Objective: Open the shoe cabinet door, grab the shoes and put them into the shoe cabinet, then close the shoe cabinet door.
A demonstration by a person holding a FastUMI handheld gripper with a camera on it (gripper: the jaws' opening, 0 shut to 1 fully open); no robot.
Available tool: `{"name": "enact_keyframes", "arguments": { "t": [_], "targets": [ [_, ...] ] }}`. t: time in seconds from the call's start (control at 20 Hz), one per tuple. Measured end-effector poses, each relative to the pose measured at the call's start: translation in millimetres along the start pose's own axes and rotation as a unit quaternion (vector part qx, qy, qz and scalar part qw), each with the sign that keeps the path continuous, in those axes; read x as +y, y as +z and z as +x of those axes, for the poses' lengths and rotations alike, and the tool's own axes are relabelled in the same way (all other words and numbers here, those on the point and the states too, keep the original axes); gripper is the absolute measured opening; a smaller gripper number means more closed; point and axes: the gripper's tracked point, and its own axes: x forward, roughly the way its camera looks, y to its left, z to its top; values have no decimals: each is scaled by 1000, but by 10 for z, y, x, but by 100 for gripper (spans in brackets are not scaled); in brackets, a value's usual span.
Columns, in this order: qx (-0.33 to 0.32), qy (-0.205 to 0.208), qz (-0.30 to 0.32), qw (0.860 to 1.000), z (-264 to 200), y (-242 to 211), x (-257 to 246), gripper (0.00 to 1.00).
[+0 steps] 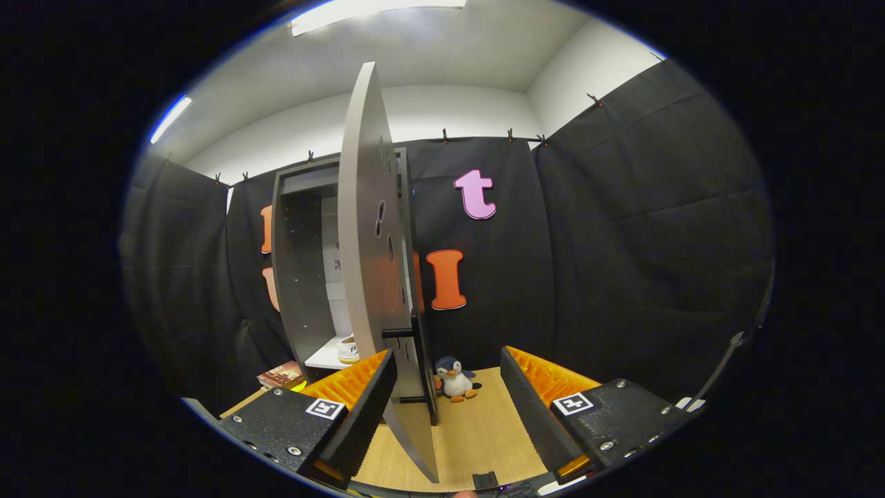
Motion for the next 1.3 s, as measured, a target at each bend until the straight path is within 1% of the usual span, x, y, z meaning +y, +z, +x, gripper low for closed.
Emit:
{"name": "enact_keyframes", "arguments": {
  "t": [0.15,0.25,0.6,1.0,1.1,1.3],
  "targets": [
    [4,19,2,1000,166,-89,23,94],
    [8,24,-2,1000,267,-138,30,94],
    [12,52,21,998,335,-205,202,93],
    [21,128,16,991,368,-293,902,92],
    [24,143,14,989,410,-343,1152,92],
    [27,158,18,987,498,-375,1523,92]
  ]
}}
